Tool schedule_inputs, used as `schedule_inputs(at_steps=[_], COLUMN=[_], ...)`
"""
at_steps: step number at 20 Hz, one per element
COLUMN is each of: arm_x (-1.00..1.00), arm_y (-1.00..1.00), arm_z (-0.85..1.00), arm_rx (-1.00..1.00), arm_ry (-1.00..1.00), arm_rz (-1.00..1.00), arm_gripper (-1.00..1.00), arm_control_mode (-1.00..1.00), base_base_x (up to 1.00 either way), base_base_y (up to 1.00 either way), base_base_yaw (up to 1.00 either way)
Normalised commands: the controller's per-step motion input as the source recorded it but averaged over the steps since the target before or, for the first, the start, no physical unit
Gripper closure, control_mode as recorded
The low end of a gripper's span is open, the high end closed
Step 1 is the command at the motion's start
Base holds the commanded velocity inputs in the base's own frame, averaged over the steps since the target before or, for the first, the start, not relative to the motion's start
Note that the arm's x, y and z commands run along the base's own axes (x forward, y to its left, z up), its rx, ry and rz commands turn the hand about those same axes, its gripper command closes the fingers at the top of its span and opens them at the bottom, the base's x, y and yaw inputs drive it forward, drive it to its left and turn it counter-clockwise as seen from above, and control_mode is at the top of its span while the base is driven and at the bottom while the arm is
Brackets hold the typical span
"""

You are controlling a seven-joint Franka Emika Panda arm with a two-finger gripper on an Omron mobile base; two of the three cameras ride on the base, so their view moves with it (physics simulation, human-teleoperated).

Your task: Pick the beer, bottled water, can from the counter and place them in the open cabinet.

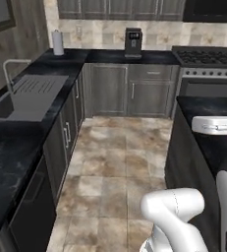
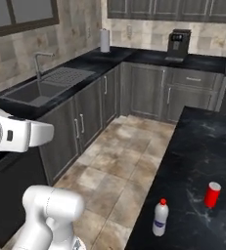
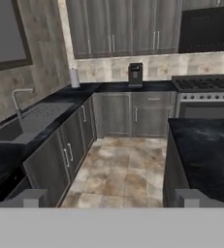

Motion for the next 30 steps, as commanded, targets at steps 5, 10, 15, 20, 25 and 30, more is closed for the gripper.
schedule_inputs(at_steps=[5,10,15,20,25,30], arm_x=[0.0,0.0,0.0,0.0,0.0,0.0], arm_y=[0.0,0.0,0.0,0.0,0.0,0.0], arm_z=[0.0,0.0,0.0,0.0,0.0,0.0], arm_rx=[0.0,0.0,0.0,0.0,0.0,0.0], arm_ry=[0.0,0.0,0.0,0.0,0.0,0.0], arm_rz=[0.0,0.0,0.0,0.0,0.0,0.0], arm_gripper=[-1.0,-1.0,-1.0,-1.0,-1.0,-1.0], arm_control_mode=[1.0,1.0,1.0,1.0,1.0,1.0], base_base_x=[-0.46,-0.66,-0.59,-0.19,0.29,0.31], base_base_y=[0.0,0.0,0.0,0.0,0.0,-0.08], base_base_yaw=[-0.33,-0.36,-0.36,-0.31,-0.21,-0.2])
